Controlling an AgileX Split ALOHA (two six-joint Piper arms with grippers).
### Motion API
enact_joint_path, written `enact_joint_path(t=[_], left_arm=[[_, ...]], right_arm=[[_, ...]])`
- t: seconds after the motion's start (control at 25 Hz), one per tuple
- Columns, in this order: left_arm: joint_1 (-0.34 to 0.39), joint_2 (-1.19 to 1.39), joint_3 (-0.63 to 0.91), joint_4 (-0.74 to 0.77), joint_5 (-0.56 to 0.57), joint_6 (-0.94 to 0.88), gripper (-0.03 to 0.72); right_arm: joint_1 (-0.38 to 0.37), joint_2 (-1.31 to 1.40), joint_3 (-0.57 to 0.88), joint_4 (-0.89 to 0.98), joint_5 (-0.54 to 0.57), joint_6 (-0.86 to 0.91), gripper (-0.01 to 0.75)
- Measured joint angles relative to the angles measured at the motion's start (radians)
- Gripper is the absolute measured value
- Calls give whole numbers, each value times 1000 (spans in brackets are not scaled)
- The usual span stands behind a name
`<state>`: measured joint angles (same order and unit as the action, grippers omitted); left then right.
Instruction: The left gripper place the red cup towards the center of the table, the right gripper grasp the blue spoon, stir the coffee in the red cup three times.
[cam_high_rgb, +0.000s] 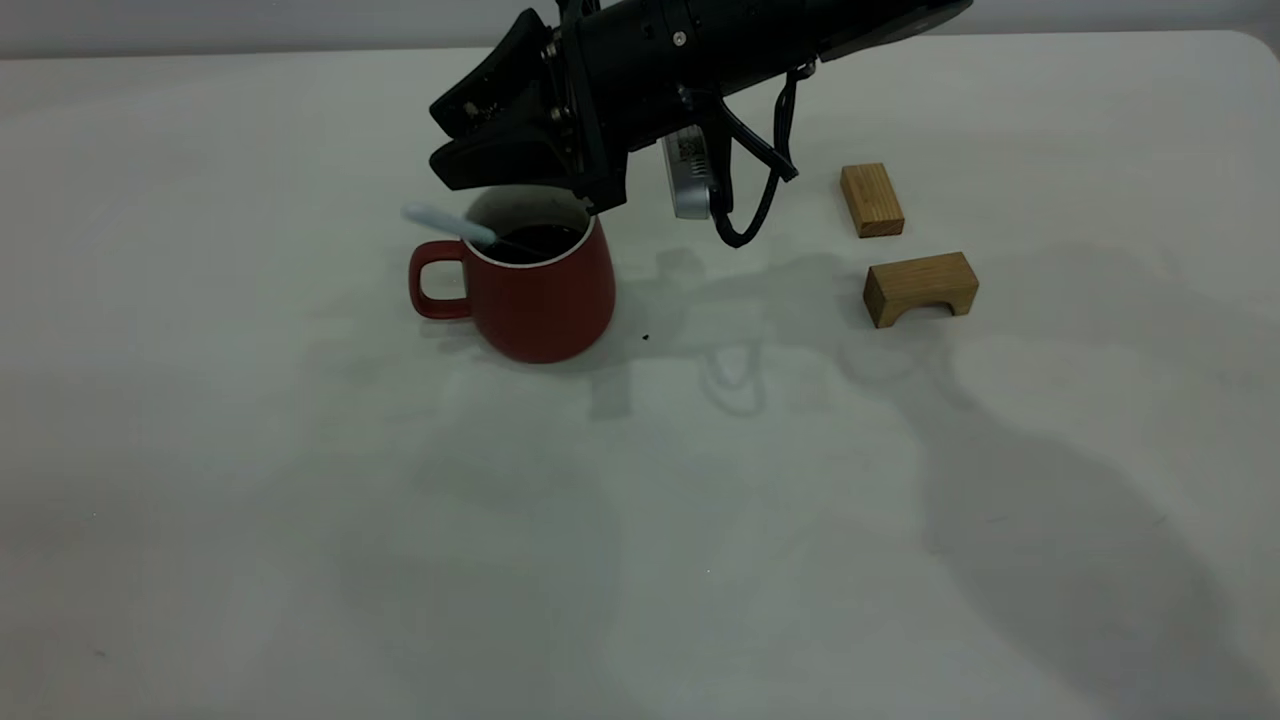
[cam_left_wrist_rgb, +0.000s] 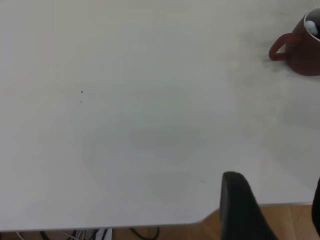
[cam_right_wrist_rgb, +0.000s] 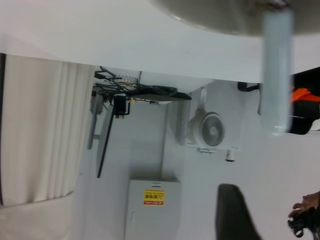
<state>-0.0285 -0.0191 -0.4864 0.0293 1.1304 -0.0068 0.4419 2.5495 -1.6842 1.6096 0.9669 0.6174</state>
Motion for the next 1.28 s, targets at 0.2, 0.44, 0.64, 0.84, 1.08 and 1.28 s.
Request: enact_joint_path(t=[0.2, 0.44, 0.64, 0.84, 1.08, 1.28], left_arm=[[0, 0, 0, 0, 0, 0, 424], [0, 0, 0, 0, 0, 0, 424], [0, 0, 0, 0, 0, 0, 424], [0, 0, 0, 0, 0, 0, 424], [0, 0, 0, 0, 0, 0, 424], [0, 0, 0, 0, 0, 0, 424]], right_arm=[[-14, -66, 0, -139, 2, 0, 513], [-30, -284, 0, -408, 19, 0, 512], [-32, -487, 0, -636, 59, 0, 498], [-32, -694, 0, -769, 152, -39, 494], [-23, -892, 0, -949, 260, -307, 494], [-22, -1097, 99, -1068, 263, -527, 493]])
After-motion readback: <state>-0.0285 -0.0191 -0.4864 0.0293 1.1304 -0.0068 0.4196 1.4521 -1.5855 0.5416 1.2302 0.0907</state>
